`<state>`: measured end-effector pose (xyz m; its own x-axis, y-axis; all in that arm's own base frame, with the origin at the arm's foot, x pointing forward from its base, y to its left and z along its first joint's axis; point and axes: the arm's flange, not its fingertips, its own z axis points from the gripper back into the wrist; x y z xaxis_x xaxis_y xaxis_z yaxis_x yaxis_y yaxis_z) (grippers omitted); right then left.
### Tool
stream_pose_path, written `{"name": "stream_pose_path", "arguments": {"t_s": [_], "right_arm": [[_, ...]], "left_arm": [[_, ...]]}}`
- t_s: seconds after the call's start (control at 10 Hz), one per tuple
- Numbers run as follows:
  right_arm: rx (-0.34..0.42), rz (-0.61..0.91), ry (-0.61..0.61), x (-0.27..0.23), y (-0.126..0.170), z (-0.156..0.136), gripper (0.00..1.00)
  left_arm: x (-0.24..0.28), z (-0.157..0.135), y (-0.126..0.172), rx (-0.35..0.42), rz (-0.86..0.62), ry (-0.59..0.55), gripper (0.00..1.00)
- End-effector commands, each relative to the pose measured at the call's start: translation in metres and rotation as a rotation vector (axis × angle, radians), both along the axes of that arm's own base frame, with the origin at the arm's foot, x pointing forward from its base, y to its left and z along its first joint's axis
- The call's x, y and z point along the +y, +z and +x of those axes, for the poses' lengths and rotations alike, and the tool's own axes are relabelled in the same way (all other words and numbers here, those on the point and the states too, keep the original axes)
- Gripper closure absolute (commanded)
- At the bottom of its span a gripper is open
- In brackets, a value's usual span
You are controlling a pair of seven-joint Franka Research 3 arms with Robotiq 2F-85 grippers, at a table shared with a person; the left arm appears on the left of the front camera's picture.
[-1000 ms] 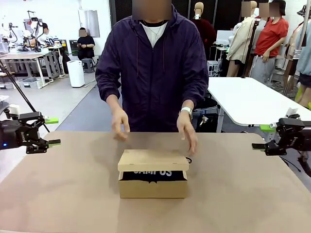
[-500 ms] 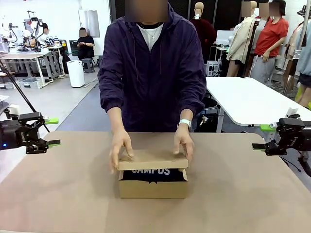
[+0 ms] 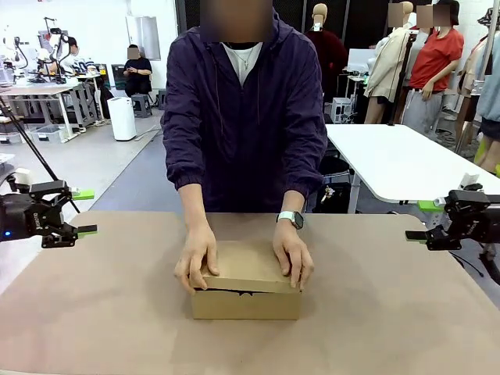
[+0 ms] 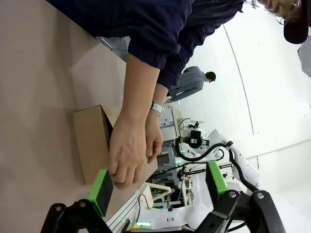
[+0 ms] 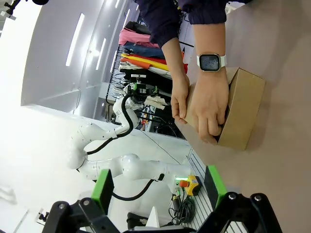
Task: Pack the items into the box.
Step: Close the Mailer Box.
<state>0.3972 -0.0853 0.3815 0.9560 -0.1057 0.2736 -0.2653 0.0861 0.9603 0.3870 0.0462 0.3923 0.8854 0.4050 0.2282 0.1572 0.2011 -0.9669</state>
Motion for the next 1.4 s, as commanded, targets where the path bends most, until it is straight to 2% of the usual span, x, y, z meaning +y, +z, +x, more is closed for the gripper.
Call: {"name": "stream_pose_path", "arguments": {"t_s": [0.0,1.3], "right_arm": [[-0.002,0.014,-0.001,0.0003,0.0070,0.0025,0.00],[-0.002,0.014,-0.001,0.0003,0.0070,0.0025,0.00]], "left_arm": [[0.0022,-0.0032,0.0011,-0.003,0.006,-0.003,0.00],[0.0022,-0.0032,0.0011,-0.003,0.006,-0.003,0.00]]}}
